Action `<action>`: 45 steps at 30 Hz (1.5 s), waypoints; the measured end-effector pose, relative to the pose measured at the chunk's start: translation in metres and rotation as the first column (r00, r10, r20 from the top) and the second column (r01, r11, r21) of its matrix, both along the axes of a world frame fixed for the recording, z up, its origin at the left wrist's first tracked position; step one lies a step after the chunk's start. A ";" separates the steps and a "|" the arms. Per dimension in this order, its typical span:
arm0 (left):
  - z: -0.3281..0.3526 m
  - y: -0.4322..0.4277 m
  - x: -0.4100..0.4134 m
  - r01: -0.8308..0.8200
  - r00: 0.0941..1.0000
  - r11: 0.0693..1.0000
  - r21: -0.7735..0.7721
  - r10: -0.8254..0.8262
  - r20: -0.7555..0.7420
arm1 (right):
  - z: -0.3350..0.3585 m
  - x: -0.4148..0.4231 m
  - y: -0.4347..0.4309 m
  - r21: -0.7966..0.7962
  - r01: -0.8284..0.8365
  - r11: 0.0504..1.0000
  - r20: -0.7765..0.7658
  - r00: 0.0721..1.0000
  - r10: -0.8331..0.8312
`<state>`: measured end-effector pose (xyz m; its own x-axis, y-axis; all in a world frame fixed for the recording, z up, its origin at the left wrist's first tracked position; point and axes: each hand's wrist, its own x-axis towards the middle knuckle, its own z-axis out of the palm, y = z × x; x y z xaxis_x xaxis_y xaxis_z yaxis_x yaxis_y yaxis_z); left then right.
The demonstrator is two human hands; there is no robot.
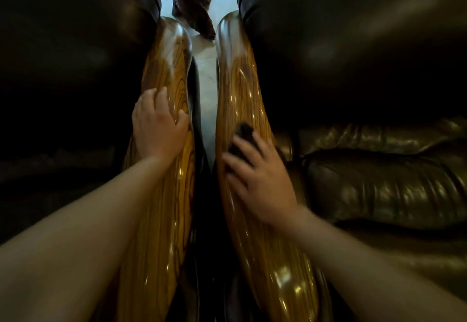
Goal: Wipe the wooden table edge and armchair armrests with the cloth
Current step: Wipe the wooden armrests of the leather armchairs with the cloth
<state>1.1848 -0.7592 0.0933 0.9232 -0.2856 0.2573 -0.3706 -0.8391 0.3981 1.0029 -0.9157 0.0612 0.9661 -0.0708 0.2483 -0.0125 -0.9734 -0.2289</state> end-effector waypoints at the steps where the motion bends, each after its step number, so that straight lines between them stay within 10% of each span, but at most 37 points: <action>1: 0.000 0.007 -0.010 0.038 0.999 0.999 -0.011 -0.038 -0.009 | -0.012 -0.037 0.007 -0.019 -0.059 0.998 -0.007 0.998 0.059; 8: -0.034 0.081 -0.128 0.190 0.980 0.964 0.187 -0.174 -0.097 | -0.066 -0.205 0.014 -0.084 -0.193 0.978 -0.092 0.978 0.185; 17: -0.047 0.086 -0.135 0.146 0.989 0.958 0.248 -0.136 -0.059 | -0.012 -0.036 0.016 0.032 0.256 0.966 0.020 0.966 -0.257; 27: -0.033 0.129 -0.150 0.203 0.974 0.978 0.039 -0.197 -0.112 | -0.088 -0.251 0.043 -0.103 -0.201 0.974 -0.063 0.979 0.195; 38: -0.066 0.175 -0.199 0.057 0.986 0.998 0.009 -0.055 -0.160 | -0.011 -0.051 0.031 0.142 0.271 0.952 0.110 0.951 -0.287; 45: -0.083 0.174 -0.200 0.065 0.996 0.998 0.005 -0.064 -0.059 | 0.014 0.014 0.107 0.337 -0.145 0.930 0.281 0.958 0.048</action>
<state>0.9849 -0.5856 0.0102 0.9162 -0.3467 0.2011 -0.4003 -0.8170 0.4151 1.0169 -0.8083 0.0756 0.8752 -0.1102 0.4710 0.1855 -0.8228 -0.5372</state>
